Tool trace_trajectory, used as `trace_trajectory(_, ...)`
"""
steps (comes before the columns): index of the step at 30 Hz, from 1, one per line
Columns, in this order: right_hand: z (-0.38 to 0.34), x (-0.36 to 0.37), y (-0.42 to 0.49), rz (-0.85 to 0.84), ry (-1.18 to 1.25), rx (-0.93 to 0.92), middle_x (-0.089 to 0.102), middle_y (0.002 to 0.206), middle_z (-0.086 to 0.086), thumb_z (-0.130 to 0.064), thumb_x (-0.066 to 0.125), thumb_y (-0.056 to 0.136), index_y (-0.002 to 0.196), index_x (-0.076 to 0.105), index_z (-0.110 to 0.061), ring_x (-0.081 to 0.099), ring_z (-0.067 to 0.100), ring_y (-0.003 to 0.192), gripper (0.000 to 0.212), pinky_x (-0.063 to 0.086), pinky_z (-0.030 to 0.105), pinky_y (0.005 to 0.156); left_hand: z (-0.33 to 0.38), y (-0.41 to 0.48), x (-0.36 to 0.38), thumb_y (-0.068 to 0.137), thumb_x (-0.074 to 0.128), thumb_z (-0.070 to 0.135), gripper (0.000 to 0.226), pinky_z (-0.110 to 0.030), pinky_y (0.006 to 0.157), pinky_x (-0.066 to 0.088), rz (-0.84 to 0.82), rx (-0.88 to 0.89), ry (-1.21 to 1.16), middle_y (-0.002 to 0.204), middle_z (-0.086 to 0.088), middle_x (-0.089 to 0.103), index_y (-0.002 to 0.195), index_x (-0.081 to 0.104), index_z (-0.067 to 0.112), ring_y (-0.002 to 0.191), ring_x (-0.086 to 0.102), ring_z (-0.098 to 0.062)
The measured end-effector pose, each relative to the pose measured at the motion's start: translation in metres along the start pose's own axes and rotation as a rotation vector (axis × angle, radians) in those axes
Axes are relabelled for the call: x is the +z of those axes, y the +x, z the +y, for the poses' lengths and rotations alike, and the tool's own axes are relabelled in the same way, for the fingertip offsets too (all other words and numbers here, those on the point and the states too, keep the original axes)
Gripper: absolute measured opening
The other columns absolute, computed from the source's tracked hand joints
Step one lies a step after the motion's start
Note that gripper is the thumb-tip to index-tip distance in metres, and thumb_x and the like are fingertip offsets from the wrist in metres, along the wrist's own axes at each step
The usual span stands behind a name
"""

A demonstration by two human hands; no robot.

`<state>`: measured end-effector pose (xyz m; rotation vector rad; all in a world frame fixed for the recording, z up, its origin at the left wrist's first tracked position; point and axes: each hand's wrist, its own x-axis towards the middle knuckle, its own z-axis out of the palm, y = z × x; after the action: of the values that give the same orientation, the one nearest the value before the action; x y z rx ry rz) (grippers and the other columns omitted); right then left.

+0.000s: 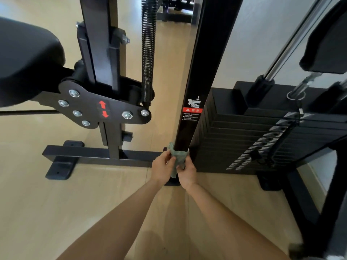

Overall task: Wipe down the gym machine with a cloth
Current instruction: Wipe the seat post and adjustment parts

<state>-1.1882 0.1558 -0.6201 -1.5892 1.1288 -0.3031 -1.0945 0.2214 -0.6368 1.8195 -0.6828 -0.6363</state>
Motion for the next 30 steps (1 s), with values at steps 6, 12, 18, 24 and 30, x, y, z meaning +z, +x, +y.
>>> trace_trajectory(6,0.065,0.019,0.034,-0.161,0.012,0.134,0.06,0.134,-0.005,-0.017,0.064,0.096,0.148,0.04,-0.033,0.057,0.02,0.128,0.06,0.047,0.046,0.109,-0.018,0.0,0.006,0.105,0.051,0.024,0.028,-0.011,0.08,0.05,-0.195,-0.217,-0.123,0.119,0.009,0.066,0.134,0.053,0.023,0.111,0.062,-0.004)
trace_trajectory(12,0.019,0.012,0.012,0.087,0.203,0.159,0.07,0.112,-0.008,-0.018,0.057,0.101,0.12,0.066,-0.029,0.065,0.013,0.107,0.024,0.05,0.03,0.092,-0.007,0.0,0.005,0.101,0.059,0.019,0.019,-0.035,0.096,0.055,-0.093,-0.209,-0.098,0.109,0.003,0.073,0.118,0.066,0.017,0.106,0.068,-0.015)
trace_trajectory(18,-0.031,0.008,-0.017,0.419,0.247,-0.061,0.072,0.11,-0.01,-0.02,0.06,0.099,0.121,0.069,-0.033,0.066,0.011,0.106,0.027,0.054,0.032,0.092,0.037,-0.012,-0.007,0.096,0.068,0.028,0.016,-0.029,0.084,0.059,0.093,-0.054,-0.086,0.094,0.01,0.077,0.109,0.074,0.023,0.09,0.072,-0.003)
trace_trajectory(24,-0.092,-0.011,-0.054,0.621,0.378,-0.212,0.074,0.111,-0.004,-0.009,0.068,0.092,0.117,0.073,-0.021,0.069,0.012,0.107,0.028,0.056,0.036,0.096,0.101,-0.027,-0.035,0.095,0.069,0.022,0.006,-0.024,0.067,0.055,0.161,0.086,-0.044,0.076,0.008,0.072,0.092,0.073,0.02,0.071,0.068,-0.002)
trace_trajectory(30,-0.136,-0.016,-0.092,0.428,0.325,-0.395,0.071,0.105,-0.007,-0.001,0.07,0.089,0.111,0.071,-0.017,0.068,0.003,0.097,0.027,0.057,0.021,0.088,0.148,-0.046,-0.093,0.094,0.066,0.004,0.007,-0.04,0.071,0.064,0.04,-0.052,-0.24,0.086,-0.016,0.075,0.095,0.072,0.001,0.08,0.074,-0.025)
